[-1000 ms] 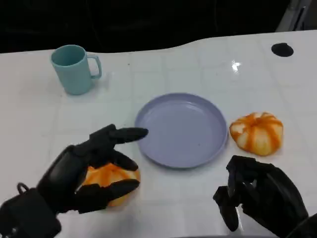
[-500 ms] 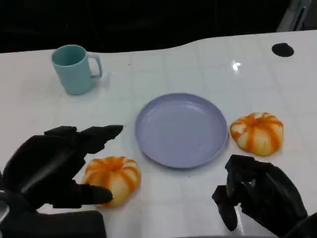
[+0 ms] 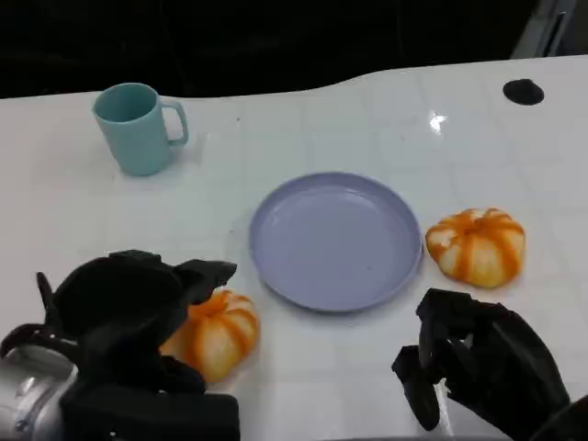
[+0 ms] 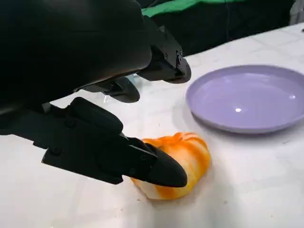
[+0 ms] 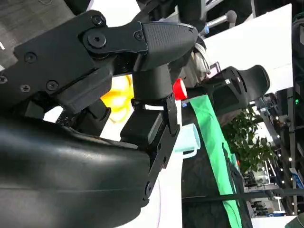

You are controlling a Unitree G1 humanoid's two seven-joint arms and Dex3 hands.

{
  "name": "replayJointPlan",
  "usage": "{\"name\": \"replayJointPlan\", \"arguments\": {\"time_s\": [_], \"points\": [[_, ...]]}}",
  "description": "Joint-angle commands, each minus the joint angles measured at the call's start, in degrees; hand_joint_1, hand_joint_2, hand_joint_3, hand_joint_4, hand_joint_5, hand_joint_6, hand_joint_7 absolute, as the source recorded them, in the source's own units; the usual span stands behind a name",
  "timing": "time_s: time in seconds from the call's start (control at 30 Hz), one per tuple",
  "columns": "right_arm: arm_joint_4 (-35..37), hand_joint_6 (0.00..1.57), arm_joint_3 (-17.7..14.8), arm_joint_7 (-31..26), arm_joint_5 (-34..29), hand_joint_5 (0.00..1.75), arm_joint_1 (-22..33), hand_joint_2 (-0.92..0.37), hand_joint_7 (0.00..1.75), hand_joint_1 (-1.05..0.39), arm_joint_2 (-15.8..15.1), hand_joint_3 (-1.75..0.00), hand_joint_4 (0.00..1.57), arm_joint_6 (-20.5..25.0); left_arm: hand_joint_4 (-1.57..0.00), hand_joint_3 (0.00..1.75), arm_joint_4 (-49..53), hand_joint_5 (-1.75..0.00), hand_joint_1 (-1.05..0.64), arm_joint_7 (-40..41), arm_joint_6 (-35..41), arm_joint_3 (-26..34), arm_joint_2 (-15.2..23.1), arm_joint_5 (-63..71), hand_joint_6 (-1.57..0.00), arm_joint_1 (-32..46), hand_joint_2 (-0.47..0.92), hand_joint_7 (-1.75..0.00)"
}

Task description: Grasp the bread from the table and place it into the plate.

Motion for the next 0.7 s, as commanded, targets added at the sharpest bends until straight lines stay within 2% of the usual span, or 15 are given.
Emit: {"name": "replayJointPlan", "arguments": {"time_s": [0.03, 0.47, 0.57, 0.7], "points": [[-0.3, 1.03, -0.5, 0.2, 0.2, 1.65, 0.4, -0.73, 1.51, -0.94, -0.7, -0.53, 1.2, -0.1, -0.38, 0.04, 4.1, -0.22, -0.8, -0.3, 2.2, -3.1, -1.2, 3.3, -0.29, -2.2, 0.92, -0.01], [-1.4, 1.02, -0.2, -0.3, 0.6, 1.67, 1.0, -0.75, 1.51, -0.94, -0.7, -0.51, 1.19, 0.5, -0.4, 0.02, 17.9, -0.17, -0.77, 5.5, 4.4, -9.4, -3.5, 9.7, -0.29, -6.2, 0.92, 0.0], [-1.4, 1.02, -0.3, -0.4, 0.2, 1.67, 0.9, -0.76, 1.52, -0.95, -0.8, -0.51, 1.19, 0.2, -0.39, 0.01, 22.1, -0.16, -0.74, 7.6, 4.3, -10.2, -4.1, 9.4, -0.29, -7.5, 0.92, 0.0], [-1.7, 1.03, -0.3, -0.6, 0.3, 1.66, 1.1, -0.77, 1.51, -0.96, -0.8, -0.49, 1.19, 0.5, -0.43, 0.0, 27.6, -0.16, -0.61, 12.6, 3.2, -10.8, -4.8, 7.7, -0.32, -8.5, 0.91, -0.01]]}}
